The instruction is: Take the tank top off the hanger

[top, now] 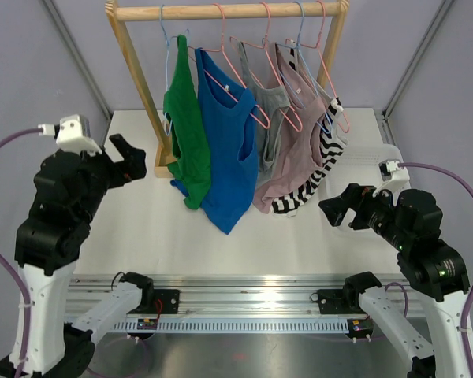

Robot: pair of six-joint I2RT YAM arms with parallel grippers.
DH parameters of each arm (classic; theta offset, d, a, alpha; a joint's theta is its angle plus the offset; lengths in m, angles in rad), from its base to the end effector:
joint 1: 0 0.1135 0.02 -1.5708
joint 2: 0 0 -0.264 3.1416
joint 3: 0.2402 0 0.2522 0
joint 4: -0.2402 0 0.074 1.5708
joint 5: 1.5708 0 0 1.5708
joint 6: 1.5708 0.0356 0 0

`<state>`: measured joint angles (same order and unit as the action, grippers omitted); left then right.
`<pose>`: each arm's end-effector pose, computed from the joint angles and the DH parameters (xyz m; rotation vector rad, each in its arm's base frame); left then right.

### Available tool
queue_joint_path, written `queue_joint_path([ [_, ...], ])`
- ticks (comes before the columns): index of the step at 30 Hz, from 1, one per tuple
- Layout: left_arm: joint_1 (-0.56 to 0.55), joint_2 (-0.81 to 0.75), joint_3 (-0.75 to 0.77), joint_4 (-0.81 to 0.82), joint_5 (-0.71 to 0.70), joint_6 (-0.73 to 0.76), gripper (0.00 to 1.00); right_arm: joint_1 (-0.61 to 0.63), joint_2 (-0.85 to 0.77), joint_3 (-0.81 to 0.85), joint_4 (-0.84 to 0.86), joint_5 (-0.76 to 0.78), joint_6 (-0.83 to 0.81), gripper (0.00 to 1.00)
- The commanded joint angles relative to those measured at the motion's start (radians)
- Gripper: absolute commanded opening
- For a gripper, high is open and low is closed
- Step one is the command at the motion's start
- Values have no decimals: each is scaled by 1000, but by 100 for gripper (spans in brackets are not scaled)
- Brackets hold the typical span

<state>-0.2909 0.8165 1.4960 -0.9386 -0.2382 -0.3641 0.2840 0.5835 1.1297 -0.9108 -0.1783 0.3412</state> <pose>0.0954 -0.0198 0.4787 -0.2343 1.8142 -0.2445 0.0747 0.0284 0.3986 -0.0649 1.9736 0.5851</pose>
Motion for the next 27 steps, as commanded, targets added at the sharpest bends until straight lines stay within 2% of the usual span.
queue_joint_path([
  [1,-5,171,147,21,76,53,99,7,-5,-1,20,-41,-2,100],
  [6,-5,395,373,99,113,125,99,7,-22,-7,-3,-61,-8,99],
  [9,-5,506,440,167,122,148,98,9,-34,-8,-19,-79,-11,99],
  [11,-5,565,477,219,129,172,94,7,-45,-19,-25,-93,-14,99],
  [15,-5,679,579,221,111,214,70,7,-65,-36,-45,-99,-19,100],
  [18,-5,762,674,207,91,240,59,7,-71,-48,-51,-107,-21,99],
  [19,-7,780,699,201,102,247,51,7,-73,-51,-50,-115,-21,99],
  [23,-10,877,848,143,100,283,43,9,-77,-65,-43,-125,-16,100],
  [27,-10,906,843,144,77,290,34,9,-82,-74,-28,-130,-5,100],
])
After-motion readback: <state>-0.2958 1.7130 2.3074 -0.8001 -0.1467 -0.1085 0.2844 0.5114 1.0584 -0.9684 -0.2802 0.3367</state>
